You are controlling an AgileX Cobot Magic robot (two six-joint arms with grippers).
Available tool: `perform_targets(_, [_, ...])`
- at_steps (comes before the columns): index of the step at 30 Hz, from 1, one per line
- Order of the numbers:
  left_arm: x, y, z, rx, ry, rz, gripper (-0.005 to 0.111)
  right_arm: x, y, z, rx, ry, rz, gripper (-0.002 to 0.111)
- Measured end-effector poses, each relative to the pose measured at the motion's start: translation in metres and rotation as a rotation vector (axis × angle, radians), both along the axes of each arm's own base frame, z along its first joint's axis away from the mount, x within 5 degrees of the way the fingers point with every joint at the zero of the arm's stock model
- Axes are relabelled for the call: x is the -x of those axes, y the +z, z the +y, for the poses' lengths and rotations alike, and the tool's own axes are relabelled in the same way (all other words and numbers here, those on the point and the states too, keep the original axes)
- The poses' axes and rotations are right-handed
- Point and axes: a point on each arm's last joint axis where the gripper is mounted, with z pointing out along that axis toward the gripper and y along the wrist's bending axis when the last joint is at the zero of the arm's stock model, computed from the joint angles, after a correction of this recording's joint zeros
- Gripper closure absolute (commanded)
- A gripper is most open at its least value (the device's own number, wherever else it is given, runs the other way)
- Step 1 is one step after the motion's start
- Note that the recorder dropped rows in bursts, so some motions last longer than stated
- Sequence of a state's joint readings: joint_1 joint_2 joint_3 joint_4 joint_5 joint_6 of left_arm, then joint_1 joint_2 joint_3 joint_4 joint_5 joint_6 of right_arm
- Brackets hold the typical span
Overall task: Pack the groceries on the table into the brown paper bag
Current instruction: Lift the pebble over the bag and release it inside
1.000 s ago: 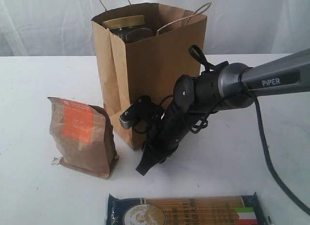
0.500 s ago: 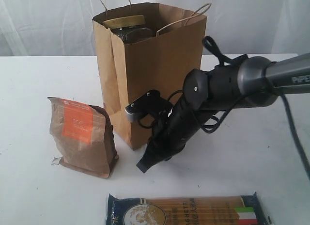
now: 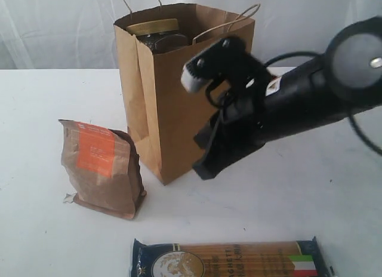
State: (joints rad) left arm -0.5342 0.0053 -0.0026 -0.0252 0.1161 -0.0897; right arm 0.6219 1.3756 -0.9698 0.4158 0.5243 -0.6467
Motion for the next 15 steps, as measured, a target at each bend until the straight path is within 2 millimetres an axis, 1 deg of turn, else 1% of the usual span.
perform_targets(4, [0.0, 0.0, 0.0, 0.0, 0.0, 0.0, 0.107, 0.021, 0.048, -0.017, -0.118, -0.022, -0.178, 0.108])
perform_targets(6, [0.0, 0.0, 0.0, 0.0, 0.0, 0.0, 0.107, 0.028, 0.066, -0.024, -0.173, -0.041, -0.259, 0.108])
perform_targets(7, [0.0, 0.0, 0.0, 0.0, 0.0, 0.0, 0.107, 0.032, 0.08, -0.03, -0.226, -0.067, -0.342, 0.108])
perform_targets(8, [0.0, 0.0, 0.0, 0.0, 0.0, 0.0, 0.107, 0.033, 0.087, -0.032, -0.254, -0.083, -0.385, 0.108])
perform_targets(9, [0.0, 0.0, 0.0, 0.0, 0.0, 0.0, 0.107, 0.032, 0.095, -0.035, -0.295, -0.111, -0.449, 0.108])
perform_targets(12, [0.0, 0.0, 0.0, 0.0, 0.0, 0.0, 0.107, 0.026, 0.107, -0.035, -0.33, -0.139, -0.514, 0.108])
perform_targets(15, [0.0, 0.0, 0.0, 0.0, 0.0, 0.0, 0.107, 0.007, 0.121, -0.031, -0.319, -0.163, -0.57, 0.108])
